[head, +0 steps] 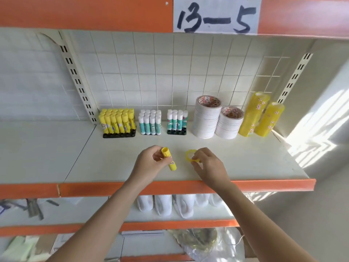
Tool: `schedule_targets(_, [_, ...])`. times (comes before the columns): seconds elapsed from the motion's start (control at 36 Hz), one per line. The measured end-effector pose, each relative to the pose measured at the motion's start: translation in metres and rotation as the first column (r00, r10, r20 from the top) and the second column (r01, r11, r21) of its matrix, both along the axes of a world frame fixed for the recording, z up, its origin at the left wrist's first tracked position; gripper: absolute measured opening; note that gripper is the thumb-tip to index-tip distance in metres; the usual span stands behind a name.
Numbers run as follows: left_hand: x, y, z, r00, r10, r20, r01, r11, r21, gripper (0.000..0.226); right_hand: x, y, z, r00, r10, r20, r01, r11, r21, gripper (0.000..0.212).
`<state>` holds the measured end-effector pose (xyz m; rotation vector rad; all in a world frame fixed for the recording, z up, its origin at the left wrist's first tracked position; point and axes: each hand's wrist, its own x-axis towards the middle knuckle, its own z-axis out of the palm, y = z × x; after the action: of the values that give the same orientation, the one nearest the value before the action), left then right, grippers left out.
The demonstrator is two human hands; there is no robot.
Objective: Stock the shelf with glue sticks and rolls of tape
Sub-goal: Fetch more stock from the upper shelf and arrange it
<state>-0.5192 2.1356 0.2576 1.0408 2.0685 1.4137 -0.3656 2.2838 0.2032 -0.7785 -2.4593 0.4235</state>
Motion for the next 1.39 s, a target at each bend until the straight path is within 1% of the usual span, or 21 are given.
schedule_targets(0.17, [0.010,0.003,-0.008,0.998,0.048,0.048,-0.049,0.999,0.019,0.012,-0.007,0.002,-0.007,0.999,0.042,0.015,-0.042,0.999,-0.006,0.014])
schedule_targets(0.28, [0.010,0.002,-0.010,0.994,0.070,0.080,-0.072,0.997,0.020,0.010,-0.018,-0.003,-0.005,0.999,0.027,0.028,-0.027,1.000,-0.011,0.016])
schedule_targets(0.39, [0.002,0.000,-0.010,0.990,0.089,0.114,-0.095,0.994,0.051,0.010,-0.032,-0.009,-0.006,0.998,-0.002,0.065,0.004,1.000,-0.029,0.018])
schedule_targets(0.53, [-0.013,-0.005,-0.010,0.987,0.088,0.133,-0.101,0.991,0.087,0.009,-0.048,-0.012,-0.005,0.995,-0.018,0.103,0.019,1.000,-0.004,0.018])
schedule_targets(0.58, [-0.019,-0.009,-0.011,0.980,0.101,0.173,-0.119,0.988,0.097,0.009,-0.054,-0.015,-0.006,0.992,-0.011,0.129,0.009,1.000,0.018,0.017])
schedule_targets(0.67, [-0.028,-0.012,-0.016,0.950,0.113,0.290,-0.151,0.982,0.112,0.009,-0.060,-0.020,-0.006,0.986,-0.012,0.168,0.002,0.998,0.058,0.016])
schedule_targets(0.72, [-0.034,-0.012,-0.019,0.936,0.119,0.331,-0.158,0.983,0.093,0.010,-0.062,-0.025,-0.004,0.992,-0.029,0.125,0.021,0.998,0.065,0.013])
schedule_targets(0.75, [-0.037,-0.011,-0.020,0.930,0.120,0.348,-0.158,0.984,0.082,0.012,-0.064,-0.029,-0.004,0.997,-0.033,0.070,0.029,0.998,0.060,0.011])
schedule_targets(0.81, [-0.041,-0.012,-0.021,0.914,0.115,0.390,-0.158,0.984,0.078,0.016,-0.067,-0.039,-0.001,0.997,-0.047,-0.060,0.048,0.999,0.002,0.009])
schedule_targets(0.83, [-0.042,-0.013,-0.022,0.904,0.109,0.414,-0.156,0.984,0.083,0.020,-0.070,-0.046,0.004,0.992,-0.044,-0.116,0.034,0.996,-0.079,0.009])
schedule_targets(0.86, [-0.044,-0.014,-0.022,0.898,0.101,0.429,-0.152,0.985,0.087,0.025,-0.073,-0.052,0.010,0.985,-0.040,-0.165,0.008,0.981,-0.194,0.011])
schedule_targets(0.92, [-0.047,-0.015,-0.023,0.904,0.088,0.418,-0.134,0.987,0.083,0.029,-0.079,-0.062,0.023,0.974,-0.047,-0.221,-0.058,0.895,-0.442,0.013])
schedule_targets(0.94, [-0.049,-0.016,-0.024,0.911,0.085,0.404,-0.129,0.988,0.082,0.026,-0.083,-0.065,0.028,0.967,-0.067,-0.247,-0.072,0.853,-0.517,0.013])
schedule_targets(1.0, [-0.053,-0.018,-0.028,0.922,0.079,0.378,-0.121,0.989,0.090,0.022,-0.088,-0.067,0.032,0.945,-0.144,-0.292,-0.069,0.788,-0.611,0.008])
schedule_targets(1.06, [-0.057,-0.021,-0.030,0.938,0.058,0.343,-0.096,0.991,0.096,0.023,-0.092,-0.068,0.035,0.922,-0.216,-0.322,-0.075,0.716,-0.694,0.006])
schedule_targets(1.11, [-0.060,-0.024,-0.032,0.950,0.030,0.310,-0.061,0.994,0.089,0.024,-0.097,-0.071,0.038,0.900,-0.249,-0.359,-0.112,0.662,-0.741,0.006])
schedule_targets(1.14, [-0.061,-0.025,-0.032,0.955,0.015,0.298,-0.040,0.996,0.079,0.025,-0.098,-0.072,0.039,0.892,-0.254,-0.373,-0.126,0.654,-0.746,0.006])
schedule_targets(1.25, [-0.064,-0.027,-0.030,0.970,-0.032,0.240,0.023,0.999,0.039,0.027,-0.109,-0.079,0.039,0.902,-0.215,-0.375,-0.145,0.666,-0.732,0.005])
schedule_targets(1.39, [-0.075,-0.028,-0.028,0.995,0.000,0.100,-0.002,1.000,0.024,0.025,-0.124,-0.081,0.037,0.948,-0.130,-0.290,-0.120,0.697,-0.706,0.014])
